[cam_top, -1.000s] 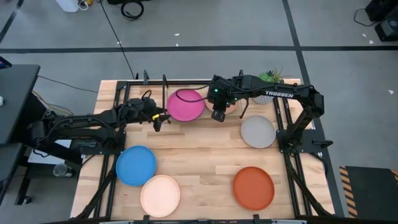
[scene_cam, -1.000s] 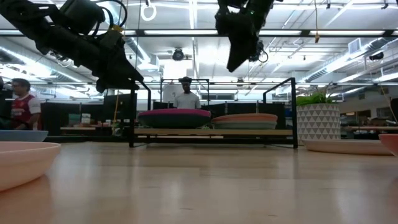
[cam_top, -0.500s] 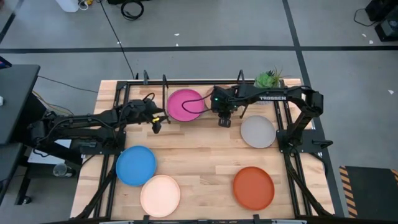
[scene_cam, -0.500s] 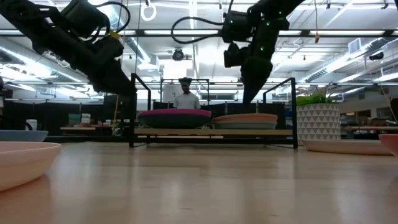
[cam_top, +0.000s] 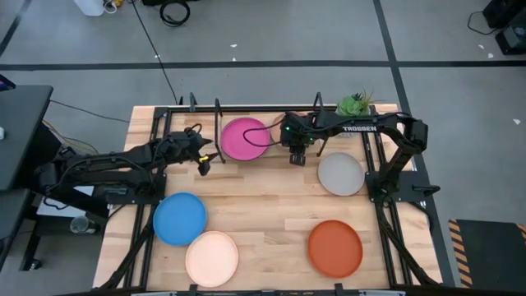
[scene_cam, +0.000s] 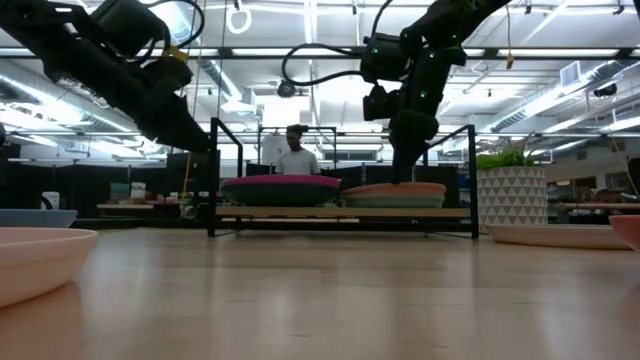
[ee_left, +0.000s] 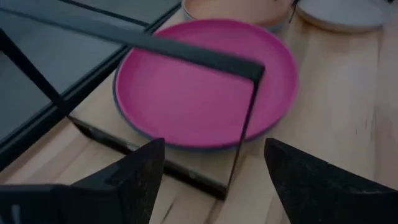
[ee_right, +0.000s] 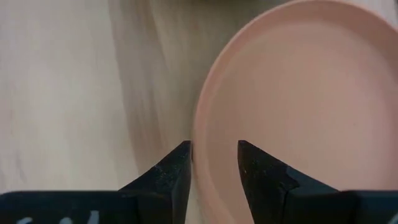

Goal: Place and stack plates onto a shelf
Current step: Adjust the right stacked plate on the shelf, then stack the orange plate on top of the pink plate on the shelf

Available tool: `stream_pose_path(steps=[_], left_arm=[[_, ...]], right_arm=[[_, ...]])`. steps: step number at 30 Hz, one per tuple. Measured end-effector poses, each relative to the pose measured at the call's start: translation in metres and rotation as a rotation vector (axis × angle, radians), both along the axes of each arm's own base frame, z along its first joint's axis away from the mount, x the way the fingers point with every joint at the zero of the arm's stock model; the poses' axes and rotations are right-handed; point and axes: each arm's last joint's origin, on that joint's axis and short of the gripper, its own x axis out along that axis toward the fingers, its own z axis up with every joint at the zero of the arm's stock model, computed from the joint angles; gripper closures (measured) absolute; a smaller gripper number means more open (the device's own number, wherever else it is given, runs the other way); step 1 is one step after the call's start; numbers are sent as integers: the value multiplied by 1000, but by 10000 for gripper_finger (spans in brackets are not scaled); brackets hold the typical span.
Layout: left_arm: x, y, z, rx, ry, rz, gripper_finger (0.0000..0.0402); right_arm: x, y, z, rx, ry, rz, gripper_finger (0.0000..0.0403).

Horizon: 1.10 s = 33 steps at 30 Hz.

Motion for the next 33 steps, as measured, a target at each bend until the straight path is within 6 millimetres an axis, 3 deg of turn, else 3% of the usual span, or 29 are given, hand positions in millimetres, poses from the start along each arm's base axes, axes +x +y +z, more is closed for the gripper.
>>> stream_pose_path(steps=[6,11,19,26,33], left_arm=[[-14,-7,6,-36,-9,-67,116],[-25,-13,18,-74,-69,-97,116],[-48,-20,67,-8,-34,-75,116],[-50,-24,112,-24,-198,-140,116],[-46,-26,149,-148,-609,-100,116]], right_arm=[[-2,-7,0,-17,3,-10,259],[-2,-2,1,92,-24,-16,259],[13,16,28,110,-82,-42,259],[42,57,51,207,-312,162,259],[62,104,65,225,-510,289,260]])
